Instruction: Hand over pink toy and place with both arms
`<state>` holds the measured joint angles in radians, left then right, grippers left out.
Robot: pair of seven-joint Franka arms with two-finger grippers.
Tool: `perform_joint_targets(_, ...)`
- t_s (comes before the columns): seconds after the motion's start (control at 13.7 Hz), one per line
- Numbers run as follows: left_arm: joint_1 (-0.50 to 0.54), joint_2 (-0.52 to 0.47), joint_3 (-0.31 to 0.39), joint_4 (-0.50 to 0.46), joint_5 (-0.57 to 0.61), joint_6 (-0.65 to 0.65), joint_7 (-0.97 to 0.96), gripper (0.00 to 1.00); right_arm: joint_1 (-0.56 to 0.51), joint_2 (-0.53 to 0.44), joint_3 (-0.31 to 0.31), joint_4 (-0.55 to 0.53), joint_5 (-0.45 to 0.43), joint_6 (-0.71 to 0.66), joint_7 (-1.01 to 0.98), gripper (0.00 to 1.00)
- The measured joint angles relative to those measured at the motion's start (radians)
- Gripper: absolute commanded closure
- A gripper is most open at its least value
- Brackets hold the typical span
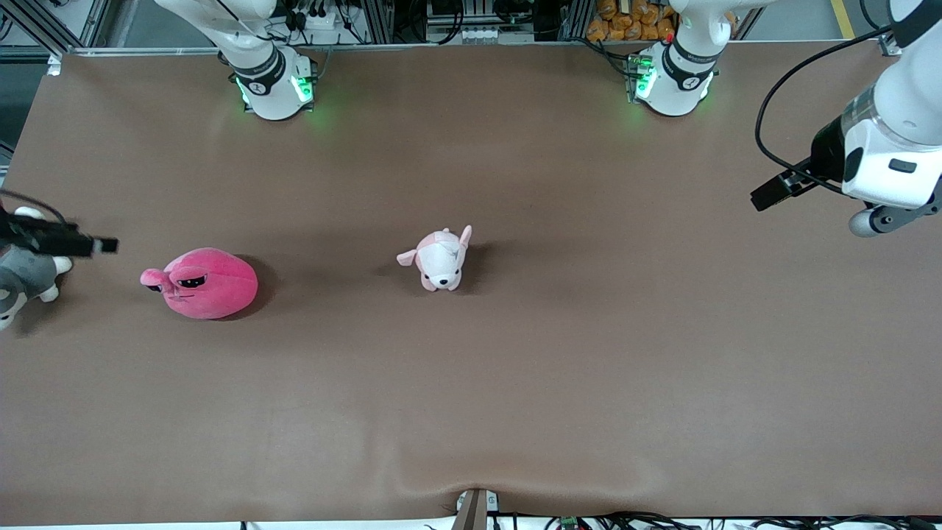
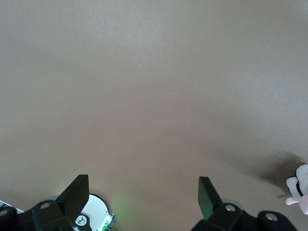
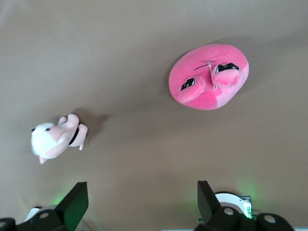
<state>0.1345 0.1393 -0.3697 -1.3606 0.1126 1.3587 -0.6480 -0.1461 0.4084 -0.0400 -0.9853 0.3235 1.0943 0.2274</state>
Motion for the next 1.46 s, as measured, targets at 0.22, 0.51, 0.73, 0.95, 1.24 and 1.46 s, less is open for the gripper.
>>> perform_joint_targets(0.22, 0.013, -0.003, 0.0, 0.0, 0.002, 0.0, 0.028, 0.0, 0.051, -0.129, 0.003, -0.001, -0.106, -0.084, -0.006, 0.0)
perform_joint_targets(0.51, 0.02, -0.004, 0.0, 0.0, 0.002, 0.0, 0.045, 0.0, 0.121, -0.248, 0.003, -0.081, -0.244, -0.075, -0.109, 0.0)
perform_joint_targets(0.73, 0.006, -0.016, 0.049, -0.003, 0.003, 0.0, 0.159, 0.0, 0.12, -0.372, -0.005, -0.277, -0.286, 0.057, -0.162, 0.0)
perform_joint_targets(0.95, -0.059, -0.083, 0.195, -0.06, 0.003, -0.001, 0.298, 0.0, 0.121, -0.556, 0.003, -0.539, -0.307, 0.21, -0.258, 0.0)
perform_joint_targets(1.24, -0.131, -0.231, 0.296, -0.206, -0.001, 0.014, 0.357, 0.0, 0.12, -0.608, 0.003, -0.586, -0.349, 0.269, -0.359, 0.0)
perform_joint_targets(1.46, -0.153, -0.331, 0.33, -0.318, -0.038, 0.049, 0.392, 0.0, 0.12, -0.549, 0.003, -0.526, -0.351, 0.272, -0.366, 0.0)
